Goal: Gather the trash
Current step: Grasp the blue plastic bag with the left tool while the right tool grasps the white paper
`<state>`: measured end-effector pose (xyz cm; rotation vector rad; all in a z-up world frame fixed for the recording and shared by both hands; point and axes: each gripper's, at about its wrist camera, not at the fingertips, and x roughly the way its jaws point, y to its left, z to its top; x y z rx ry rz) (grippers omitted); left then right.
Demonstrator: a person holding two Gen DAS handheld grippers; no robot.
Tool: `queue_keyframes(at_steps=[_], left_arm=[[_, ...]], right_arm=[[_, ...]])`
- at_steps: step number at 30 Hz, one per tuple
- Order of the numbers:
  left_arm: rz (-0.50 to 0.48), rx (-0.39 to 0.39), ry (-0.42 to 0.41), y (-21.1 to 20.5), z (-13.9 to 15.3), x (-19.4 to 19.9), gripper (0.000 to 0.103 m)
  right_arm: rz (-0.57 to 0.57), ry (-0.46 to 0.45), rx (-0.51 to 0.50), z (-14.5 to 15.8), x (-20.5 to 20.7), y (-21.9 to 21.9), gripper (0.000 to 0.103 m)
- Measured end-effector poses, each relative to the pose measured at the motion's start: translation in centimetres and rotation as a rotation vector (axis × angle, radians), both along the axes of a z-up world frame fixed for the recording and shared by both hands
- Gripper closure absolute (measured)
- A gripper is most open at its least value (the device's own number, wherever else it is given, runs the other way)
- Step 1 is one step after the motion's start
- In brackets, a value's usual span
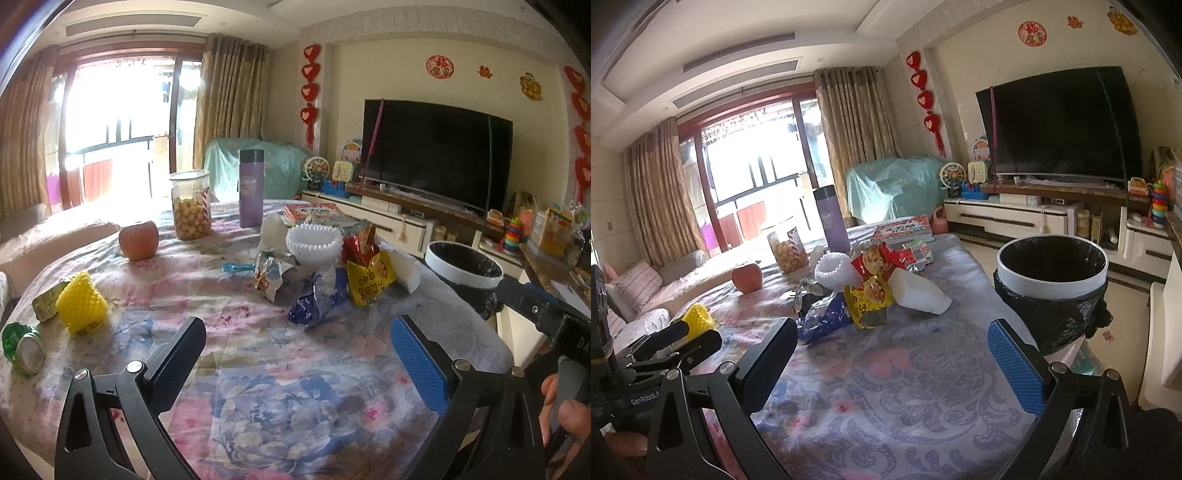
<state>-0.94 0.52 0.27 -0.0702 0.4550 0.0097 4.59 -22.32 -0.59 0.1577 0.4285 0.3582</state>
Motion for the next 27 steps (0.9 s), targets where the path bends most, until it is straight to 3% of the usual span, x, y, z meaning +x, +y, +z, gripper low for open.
queue_keyframes(at_steps=[19,27], left_arm=[[-0.013,0.023,0.128,-0.4,-2.2,8.7,0.003],[-0.016,0.017,0.191,-0.4,-3.1,12.7,0.011]], right_arm=[[0.024,0.167,-0.054,-3.3,7.6,-0.6,0.001],[0.075,0.219,-0.107,-4.3,11.4,-0.1,0.002]])
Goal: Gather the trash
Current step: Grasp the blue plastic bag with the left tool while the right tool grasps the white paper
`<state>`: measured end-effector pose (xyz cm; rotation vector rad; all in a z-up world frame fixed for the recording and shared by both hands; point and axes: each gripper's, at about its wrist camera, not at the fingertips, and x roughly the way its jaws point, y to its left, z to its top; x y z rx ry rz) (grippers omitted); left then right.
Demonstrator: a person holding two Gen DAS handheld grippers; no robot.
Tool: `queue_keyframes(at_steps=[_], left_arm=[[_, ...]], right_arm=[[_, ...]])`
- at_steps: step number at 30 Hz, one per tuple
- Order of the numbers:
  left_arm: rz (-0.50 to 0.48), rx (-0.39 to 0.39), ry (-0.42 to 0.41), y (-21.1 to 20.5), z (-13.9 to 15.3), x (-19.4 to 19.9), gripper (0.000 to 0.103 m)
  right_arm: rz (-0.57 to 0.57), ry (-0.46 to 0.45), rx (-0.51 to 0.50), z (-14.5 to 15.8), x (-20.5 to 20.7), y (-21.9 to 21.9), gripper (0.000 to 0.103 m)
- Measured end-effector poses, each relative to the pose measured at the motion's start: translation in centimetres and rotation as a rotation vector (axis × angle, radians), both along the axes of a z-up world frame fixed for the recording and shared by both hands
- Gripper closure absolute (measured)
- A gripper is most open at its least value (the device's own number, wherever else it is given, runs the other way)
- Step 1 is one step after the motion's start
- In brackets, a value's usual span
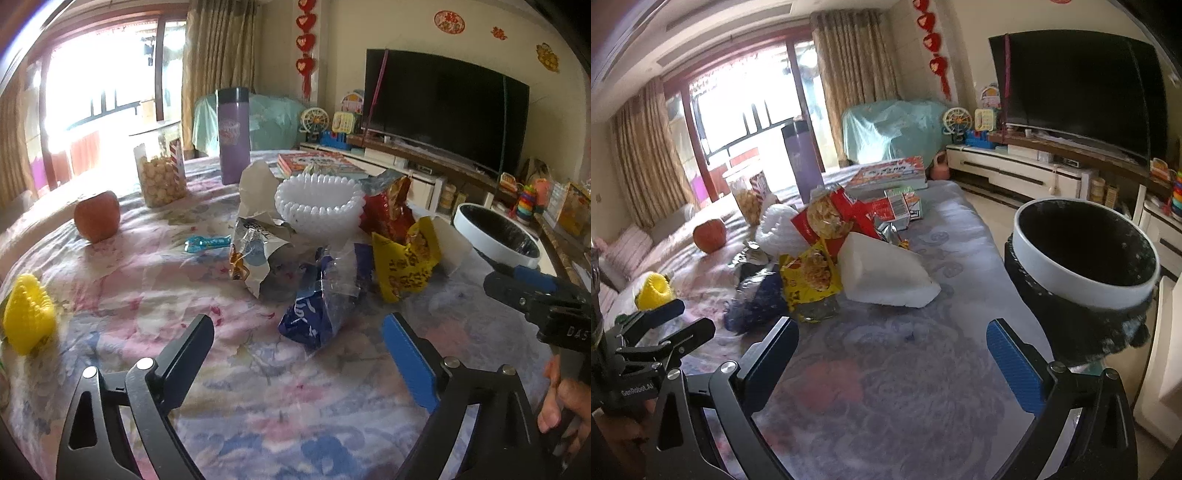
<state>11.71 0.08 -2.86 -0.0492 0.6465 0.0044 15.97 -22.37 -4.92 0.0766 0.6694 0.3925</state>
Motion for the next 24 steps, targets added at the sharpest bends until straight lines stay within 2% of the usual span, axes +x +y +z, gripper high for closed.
queue_keyframes(at_steps=[6,10,14,17,18,21,24], left_arm=[[-0.012,0.0,0.045,-0.2,-0.7,2.6,0.012],[-0.03,-0.014,0.095,-0.3,-1.4,4.5,0.019],[-0.045,-0.037,0.141,-0.2,-1.8,5.6,0.031],[-0.059,-0.06,0.164,0.1,-2.0,6.2,0.047],[-0.067,-0.072,0.169,0.3,-2.1,6.2,0.05],[-0.087,-0.078,0.156,0.2,-1.8,6.2,0.063],[-0.094,-0.065,0.135,0.1,-1.6,5.7,0.068]], right_arm=[[0.044,0.045,-0.037,-0.8,2.8,0.7,0.007],[0.084,0.071,-0.053,-1.0,4.0,1.2,0.014],[0.108,0.053,-0.08,-0.9,5.0,1.8,0.02],[0.122,0.065,-0.085,-1.1,5.6,2.2,0.036],[0.126,0.068,-0.088,-1.2,5.7,2.2,0.038],[0.124,0.045,-0.093,-1.0,5.3,2.4,0.045],[0.117,0.049,-0.06,-0.8,4.9,1.7,0.05]])
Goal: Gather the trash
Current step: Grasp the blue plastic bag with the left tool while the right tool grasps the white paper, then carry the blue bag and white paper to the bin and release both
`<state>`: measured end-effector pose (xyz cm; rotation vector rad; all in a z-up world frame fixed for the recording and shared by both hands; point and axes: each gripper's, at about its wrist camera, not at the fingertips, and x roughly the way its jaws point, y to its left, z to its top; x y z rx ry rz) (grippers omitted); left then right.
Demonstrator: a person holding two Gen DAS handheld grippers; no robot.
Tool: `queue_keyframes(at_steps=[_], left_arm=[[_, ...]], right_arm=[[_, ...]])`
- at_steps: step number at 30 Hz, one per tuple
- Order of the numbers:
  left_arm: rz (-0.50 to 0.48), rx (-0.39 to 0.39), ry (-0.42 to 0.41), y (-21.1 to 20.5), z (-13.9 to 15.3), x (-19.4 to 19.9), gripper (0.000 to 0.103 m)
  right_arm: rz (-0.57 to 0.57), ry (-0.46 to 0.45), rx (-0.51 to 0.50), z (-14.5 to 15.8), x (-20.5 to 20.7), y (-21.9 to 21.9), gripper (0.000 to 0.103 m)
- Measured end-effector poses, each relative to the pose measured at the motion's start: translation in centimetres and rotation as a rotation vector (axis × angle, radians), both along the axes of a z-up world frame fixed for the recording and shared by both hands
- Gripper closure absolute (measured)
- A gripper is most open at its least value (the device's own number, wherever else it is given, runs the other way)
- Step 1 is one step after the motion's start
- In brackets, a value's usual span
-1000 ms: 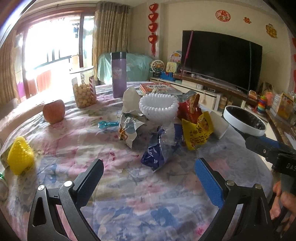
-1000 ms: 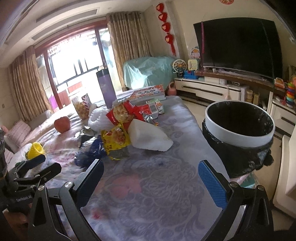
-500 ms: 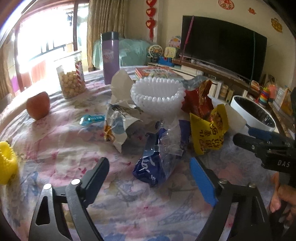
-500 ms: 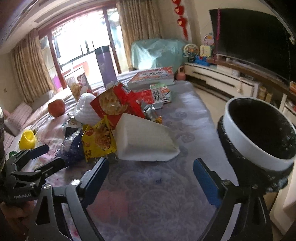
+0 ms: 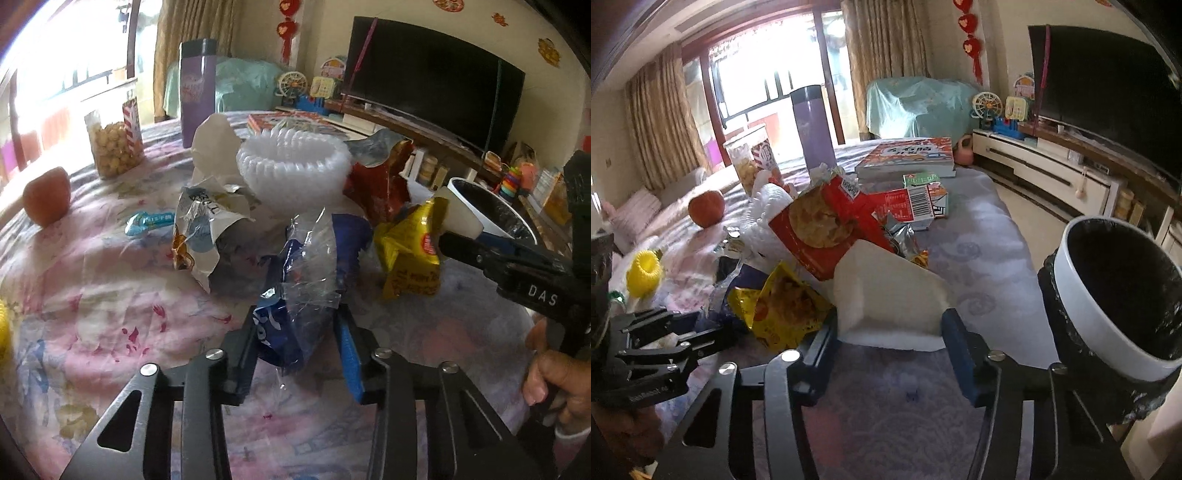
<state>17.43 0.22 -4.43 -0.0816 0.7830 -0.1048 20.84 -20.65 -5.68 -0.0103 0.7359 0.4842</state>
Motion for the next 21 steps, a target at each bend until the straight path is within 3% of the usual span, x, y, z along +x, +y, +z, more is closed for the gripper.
queue_keyframes(at_steps=[9,21], left_arm=[[-0.001,-0.02,-0.056,-0.2,1.2,-3.8,0.074],[-0.084,-0.023,-0.121,-2.7,3.5,-6.8,0.074]], right_arm=[[-0.053,0.011,0.071,0.9,-2.2,-2.5,0.065],[-0.125,0.005,0.162,1.8,-5.2,-5.7,0.067]])
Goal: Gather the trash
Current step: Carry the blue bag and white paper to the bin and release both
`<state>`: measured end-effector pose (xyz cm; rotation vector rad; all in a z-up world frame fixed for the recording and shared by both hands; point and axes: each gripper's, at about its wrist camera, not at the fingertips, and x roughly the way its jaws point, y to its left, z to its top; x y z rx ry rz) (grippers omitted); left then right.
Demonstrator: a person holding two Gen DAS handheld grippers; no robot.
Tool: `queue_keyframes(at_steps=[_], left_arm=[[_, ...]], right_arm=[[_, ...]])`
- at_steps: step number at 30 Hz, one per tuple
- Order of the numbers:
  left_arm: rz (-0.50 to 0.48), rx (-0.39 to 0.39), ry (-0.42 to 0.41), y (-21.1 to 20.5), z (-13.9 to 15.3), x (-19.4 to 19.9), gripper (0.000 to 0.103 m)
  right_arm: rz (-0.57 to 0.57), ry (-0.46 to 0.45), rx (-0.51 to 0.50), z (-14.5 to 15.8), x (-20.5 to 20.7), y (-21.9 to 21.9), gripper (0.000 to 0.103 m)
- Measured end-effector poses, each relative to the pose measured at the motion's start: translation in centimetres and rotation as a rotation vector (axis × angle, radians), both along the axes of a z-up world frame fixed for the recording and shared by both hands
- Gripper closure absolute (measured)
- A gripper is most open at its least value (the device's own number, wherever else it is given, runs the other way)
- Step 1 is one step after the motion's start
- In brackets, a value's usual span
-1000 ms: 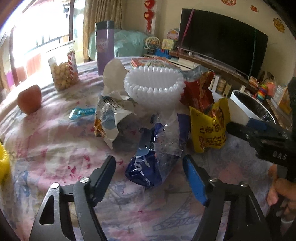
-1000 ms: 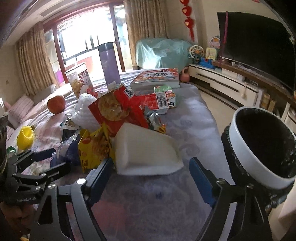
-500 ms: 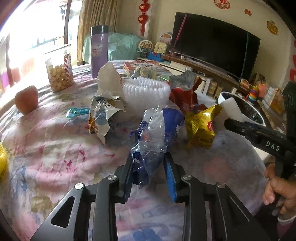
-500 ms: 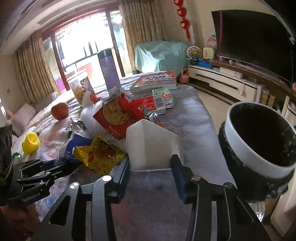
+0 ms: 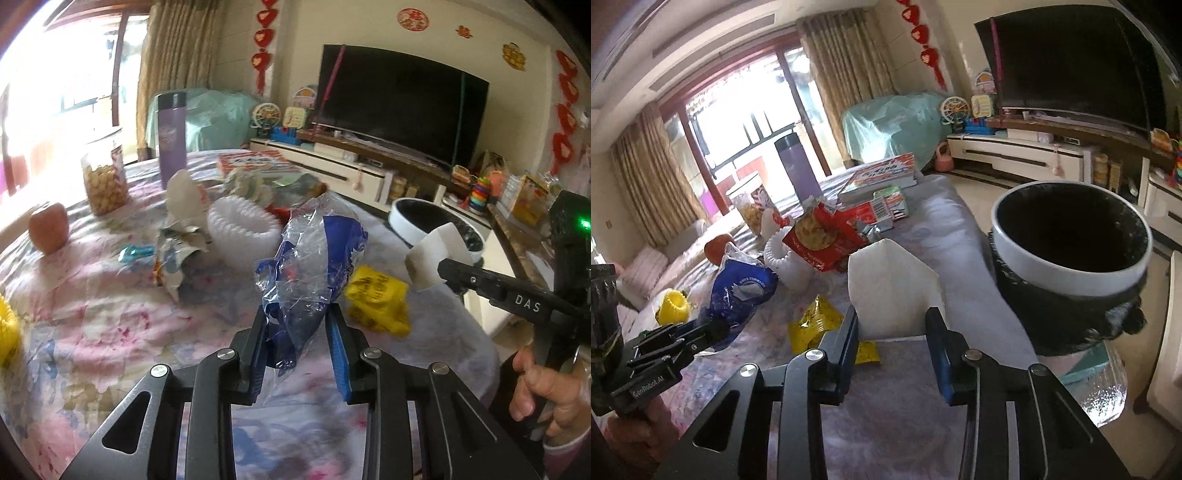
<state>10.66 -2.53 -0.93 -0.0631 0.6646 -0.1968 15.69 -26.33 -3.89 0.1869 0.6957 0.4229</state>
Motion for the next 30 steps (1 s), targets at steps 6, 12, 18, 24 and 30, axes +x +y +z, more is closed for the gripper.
queue_keyframes(at_steps=[6,12,18,24,30], left_arm=[[-0.052,0.01,-0.006,-2.0,0.5,0.7,0.074],[-0.101,0.024,-0.003,-3.7,0.8,2.5,0.074],[-0.148,0.047,0.011,-5.8,0.6,4.6,0.074],[-0.185,0.063,0.039,-7.9,0.6,7.8,0.074],[-0.219,0.077,0.05,-10.2,1.3,11.3,0.074]], right_arm=[[-0.04,-0.007,0.022,0.3,-0.5,-1.8,0.067],[-0.079,-0.014,0.043,0.6,-0.8,-3.9,0.067],[-0.113,-0.022,0.051,1.1,-0.8,-5.8,0.067],[-0.145,-0.021,0.056,1.6,-0.3,-7.6,0.067],[-0.172,-0.016,0.064,1.9,0.9,-9.5,0.067]])
